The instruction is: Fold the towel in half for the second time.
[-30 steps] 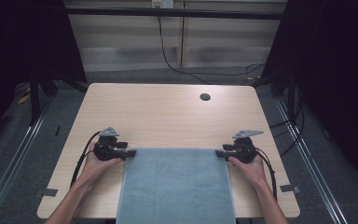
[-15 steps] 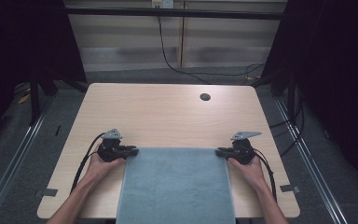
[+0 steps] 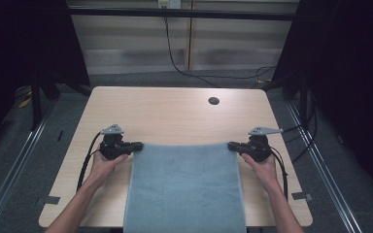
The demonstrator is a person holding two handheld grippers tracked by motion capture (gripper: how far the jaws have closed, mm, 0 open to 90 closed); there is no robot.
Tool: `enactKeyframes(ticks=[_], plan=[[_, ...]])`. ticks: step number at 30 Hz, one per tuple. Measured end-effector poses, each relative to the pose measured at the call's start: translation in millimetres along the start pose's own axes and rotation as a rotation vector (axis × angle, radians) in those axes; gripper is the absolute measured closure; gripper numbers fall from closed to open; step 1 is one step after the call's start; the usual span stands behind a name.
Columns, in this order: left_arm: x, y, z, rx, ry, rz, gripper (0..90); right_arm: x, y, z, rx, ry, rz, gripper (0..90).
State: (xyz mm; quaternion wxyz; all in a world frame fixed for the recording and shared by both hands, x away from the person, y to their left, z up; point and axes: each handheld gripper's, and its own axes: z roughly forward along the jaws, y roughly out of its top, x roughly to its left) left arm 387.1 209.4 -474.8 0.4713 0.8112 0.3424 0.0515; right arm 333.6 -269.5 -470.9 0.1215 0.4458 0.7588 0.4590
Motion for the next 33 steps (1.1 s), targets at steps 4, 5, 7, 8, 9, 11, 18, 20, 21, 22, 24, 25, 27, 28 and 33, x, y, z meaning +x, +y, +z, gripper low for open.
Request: enactKeyframes(ticks=[4, 5, 7, 8, 9, 11, 18, 20, 21, 22, 24, 25, 27, 28, 33], plan=[[-3.6, 23.6, -9.9, -0.039, 0.017, 0.024, 85.1, 0.8, 25.5, -7.3, -0.043, -0.029, -0.019, 85.9], [-3.6, 29.5, -12.7, -0.047, 0.014, 0.025, 85.2, 0.8, 31.0, -9.0, -0.052, -0.033, -0.021, 85.8], [-2.9, 39.2, -17.7, -0.077, 0.022, 0.025, 85.3, -0.1, 41.6, -12.3, -0.066, -0.044, -0.025, 85.8], [-1.6, 44.2, -20.1, -0.089, 0.022, 0.026, 85.2, -1.4, 46.7, -13.5, -0.078, -0.044, -0.026, 85.9], [2.0, 53.3, -23.9, -0.132, 0.023, 0.001, 85.3, -2.3, 51.9, -14.5, -0.085, -0.048, -0.023, 85.9], [2.6, 61.7, -24.6, -0.139, 0.037, 0.011, 85.4, -4.1, 61.1, -15.9, -0.098, -0.057, -0.024, 86.1], [12.1, 87.7, -29.5, -0.207, 0.058, -0.013, 85.4, -7.3, 92.0, -20.3, -0.156, -0.074, -0.032, 86.2], [14.4, 96.6, -33.0, -0.225, 0.062, -0.021, 85.4, -7.0, 100.4, -21.9, -0.167, -0.076, -0.04, 86.3], [14.2, 100.3, -34.6, -0.231, 0.066, -0.016, 85.4, -6.7, 103.9, -22.7, -0.173, -0.079, -0.042, 86.3], [13.7, 103.4, -36.3, -0.235, 0.073, -0.008, 85.5, -6.5, 109.5, -23.8, -0.182, -0.081, -0.043, 86.4], [10.8, 110.6, -39.7, -0.239, 0.083, 0.014, 85.4, -6.9, 113.6, -24.2, -0.19, -0.085, -0.052, 86.4], [10.8, 110.6, -39.7, -0.239, 0.083, 0.014, 85.4, -6.9, 113.6, -24.2, -0.19, -0.085, -0.052, 86.4], [5.7, 111.4, -44.5, -0.253, 0.057, 0.048, 85.4, -6.5, 115.3, -28.1, -0.209, -0.079, -0.045, 86.4], [-2.3, 107.5, -48.7, -0.252, 0.061, 0.086, 85.4, -5.0, 113.8, -30.1, -0.219, -0.064, -0.046, 86.4], [-8.7, 91.6, -53.9, -0.252, 0.039, 0.098, 85.4, 1.5, 103.2, -35.1, -0.205, -0.057, -0.073, 86.5]])
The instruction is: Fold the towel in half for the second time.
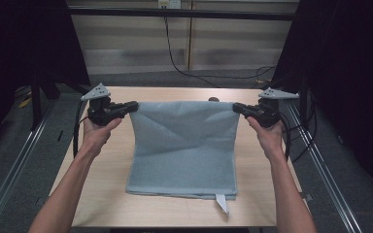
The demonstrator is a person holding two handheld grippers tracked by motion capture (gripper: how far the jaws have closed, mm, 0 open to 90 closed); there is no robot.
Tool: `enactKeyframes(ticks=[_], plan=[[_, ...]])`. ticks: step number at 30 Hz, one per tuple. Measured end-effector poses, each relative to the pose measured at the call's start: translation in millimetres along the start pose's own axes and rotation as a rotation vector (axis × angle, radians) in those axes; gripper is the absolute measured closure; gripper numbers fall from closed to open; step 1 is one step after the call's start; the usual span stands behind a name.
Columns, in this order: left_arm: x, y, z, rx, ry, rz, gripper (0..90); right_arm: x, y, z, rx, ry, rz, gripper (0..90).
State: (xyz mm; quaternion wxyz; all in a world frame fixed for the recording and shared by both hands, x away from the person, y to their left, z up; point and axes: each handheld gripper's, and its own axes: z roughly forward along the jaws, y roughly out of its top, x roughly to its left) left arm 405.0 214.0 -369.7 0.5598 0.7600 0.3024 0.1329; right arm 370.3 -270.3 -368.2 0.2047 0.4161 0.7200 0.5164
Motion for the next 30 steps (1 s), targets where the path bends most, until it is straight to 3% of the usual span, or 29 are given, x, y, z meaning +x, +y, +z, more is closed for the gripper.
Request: enactKeyframes(ticks=[5, 15, 17, 23, 24, 27, 30], plan=[[-15.2, -25.5, -13.2, 0.004, -0.028, 0.005, 85.4, 14.4, -16.4, -18.7, -0.009, 0.048, -0.016, 86.7], [-32.6, -54.0, -31.7, 0.043, -0.05, 0.026, 85.2, 35.6, -45.1, -39.4, 0.022, 0.093, -0.043, 86.6], [-35.3, -59.4, -34.9, 0.062, -0.059, 0.027, 85.2, 41.5, -53.1, -43.3, 0.023, 0.108, -0.029, 86.6], [-48.7, -85.5, -43.7, 0.101, -0.079, 0.015, 85.1, 60.2, -84.4, -52.9, 0.075, 0.134, -0.033, 86.6], [-52.6, -94.0, -45.6, 0.126, -0.091, 0.016, 85.0, 65.0, -97.3, -55.1, 0.107, 0.139, -0.032, 86.4], [-60.9, -105.9, -48.1, 0.178, -0.103, 0.028, 84.5, 72.2, -114.0, -60.8, 0.144, 0.15, -0.026, 85.7], [-67.8, -118.6, -54.3, 0.19, -0.12, 0.007, 82.1, 77.0, -129.1, -66.7, 0.162, 0.167, -0.014, 83.2]])
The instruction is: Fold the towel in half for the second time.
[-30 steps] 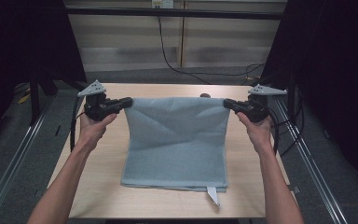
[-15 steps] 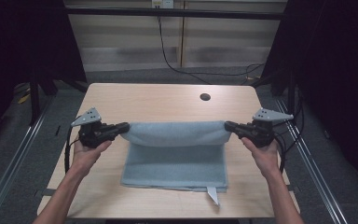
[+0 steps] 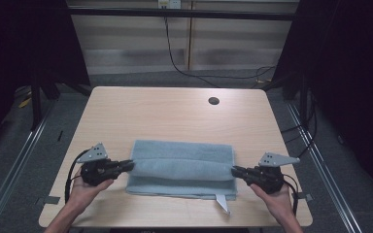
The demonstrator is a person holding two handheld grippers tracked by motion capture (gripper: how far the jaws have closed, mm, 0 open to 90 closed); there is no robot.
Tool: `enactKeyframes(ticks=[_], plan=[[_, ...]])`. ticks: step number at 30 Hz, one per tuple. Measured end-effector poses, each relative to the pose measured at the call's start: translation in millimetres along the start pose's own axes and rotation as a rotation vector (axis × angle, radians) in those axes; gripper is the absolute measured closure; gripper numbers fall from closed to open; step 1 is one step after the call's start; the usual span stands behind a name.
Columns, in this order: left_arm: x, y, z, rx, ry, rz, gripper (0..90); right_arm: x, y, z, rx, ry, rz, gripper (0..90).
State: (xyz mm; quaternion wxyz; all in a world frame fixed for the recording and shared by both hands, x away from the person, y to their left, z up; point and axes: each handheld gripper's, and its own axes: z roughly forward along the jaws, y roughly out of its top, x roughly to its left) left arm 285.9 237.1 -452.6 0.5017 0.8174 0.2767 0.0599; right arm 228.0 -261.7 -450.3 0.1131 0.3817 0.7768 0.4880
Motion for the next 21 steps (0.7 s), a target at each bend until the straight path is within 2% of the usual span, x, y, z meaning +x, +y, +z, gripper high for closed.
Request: enactKeyframes(ticks=[1, 2, 3, 4, 5, 6, 7, 8, 9, 10, 11, 12, 13, 14, 15, 16, 17, 19, 20, 21], plan=[[0.0, 0.0, 0.0, 0.0, 0.0, 0.0, 79.5, 0.0, 0.0, 0.0, 0.0, 0.0, 0.0, 83.2], [-2.1, -3.9, -1.3, 0.001, -0.006, -0.004, 75.4, 3.0, -8.1, -1.4, 0.012, 0.026, 0.0, 78.1], [-4.3, -9.7, -4.7, -0.005, -0.02, -0.012, 71.4, 3.9, -10.5, -2.0, 0.011, 0.028, 0.0, 73.8], [-4.3, -9.7, -4.7, -0.005, -0.02, -0.012, 70.1, 4.4, -13.2, -3.3, 0.007, 0.041, 0.011, 72.7], [-6.6, -16.0, -9.5, -0.039, -0.018, -0.026, 68.0, 5.1, -15.6, -5.2, -0.001, 0.062, 0.011, 71.3], [-6.6, -16.0, -9.5, -0.039, -0.018, -0.026, 65.7, 5.6, -16.5, -7.1, -0.01, 0.057, 0.01, 70.1], [-7.1, -18.5, -10.8, -0.066, -0.022, -0.051, 65.7, 5.6, -16.5, -7.1, -0.01, 0.057, 0.01, 70.1], [-7.0, -19.8, -11.6, -0.065, -0.017, -0.06, 61.1, 5.3, -16.8, -8.5, -0.024, 0.054, 0.017, 68.0], [-6.1, -21.7, -14.3, -0.061, 0.04, -0.051, 54.1, 3.4, -17.1, -11.3, -0.063, 0.016, 0.033, 63.3], [-6.1, -21.7, -14.3, -0.061, 0.04, -0.051, 51.4, 1.7, -17.1, -12.8, -0.077, 0.001, 0.039, 61.6], [-2.6, -22.5, -15.8, -0.068, 0.043, -0.073, 48.5, 0.3, -17.2, -14.7, -0.091, -0.026, 0.05, 59.3], [4.9, -24.8, -18.8, -0.077, 0.089, -0.112, 45.5, -1.5, -17.6, -16.5, -0.105, -0.05, 0.07, 57.7], [4.9, -24.8, -18.8, -0.077, 0.089, -0.112, 41.3, -1.5, -17.6, -16.5, -0.105, -0.05, 0.07, 57.7], [9.7, -26.0, -19.7, -0.074, 0.107, -0.132, 41.3, -3.8, -18.3, -18.3, -0.113, -0.066, 0.086, 56.8], [18.2, -29.0, -22.0, -0.069, 0.172, -0.147, 36.7, -7.8, -20.1, -22.4, -0.115, -0.127, 0.106, 53.1], [18.2, -29.0, -22.0, -0.069, 0.172, -0.147, 34.7, -10.3, -21.5, -24.4, -0.119, -0.143, 0.116, 52.7], [26.6, -32.9, -25.8, -0.066, 0.243, -0.176, 34.7, -12.2, -22.8, -26.7, -0.124, -0.166, 0.125, 51.1], [33.6, -37.5, -29.1, -0.078, 0.255, -0.201, 31.7, -15.5, -24.7, -30.4, -0.114, -0.205, 0.123, 49.7], [33.6, -37.5, -29.1, -0.078, 0.255, -0.201, 31.6, -17.3, -25.3, -32.6, -0.116, -0.217, 0.122, 48.8], [36.3, -39.8, -30.8, -0.078, 0.275, -0.209, 30.4, -19.1, -26.2, -34.5, -0.122, -0.222, 0.129, 48.1]])
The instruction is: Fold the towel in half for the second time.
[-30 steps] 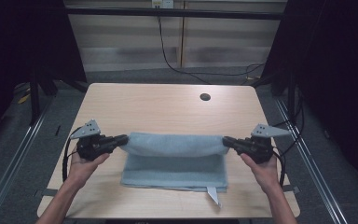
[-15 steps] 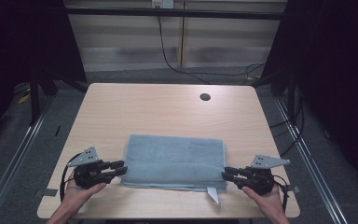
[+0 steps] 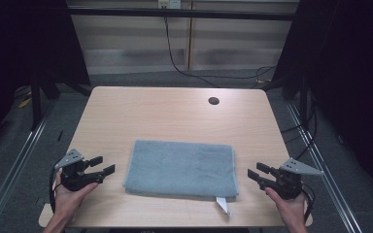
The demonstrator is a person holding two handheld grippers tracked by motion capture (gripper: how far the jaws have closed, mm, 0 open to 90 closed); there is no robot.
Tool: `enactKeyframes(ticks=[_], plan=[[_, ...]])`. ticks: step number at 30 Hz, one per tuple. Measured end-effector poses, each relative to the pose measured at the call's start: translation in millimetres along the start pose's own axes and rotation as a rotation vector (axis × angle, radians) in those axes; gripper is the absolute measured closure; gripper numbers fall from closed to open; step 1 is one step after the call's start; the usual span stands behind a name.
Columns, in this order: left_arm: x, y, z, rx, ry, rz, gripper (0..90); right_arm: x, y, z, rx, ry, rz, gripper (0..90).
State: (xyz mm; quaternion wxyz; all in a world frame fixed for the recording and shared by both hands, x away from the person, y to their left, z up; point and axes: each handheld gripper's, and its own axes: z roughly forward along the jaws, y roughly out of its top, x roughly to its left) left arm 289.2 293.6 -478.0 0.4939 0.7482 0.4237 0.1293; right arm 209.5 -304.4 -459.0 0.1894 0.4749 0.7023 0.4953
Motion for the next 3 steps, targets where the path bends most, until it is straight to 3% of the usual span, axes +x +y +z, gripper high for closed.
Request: enactKeyframes(ticks=[3], plan=[[6.0, -1.6, 2.1, 0.013, 0.001, -0.021, 26.3, -2.6, -1.8, 0.2, 0.005, -0.027, 0.005, 44.7]])
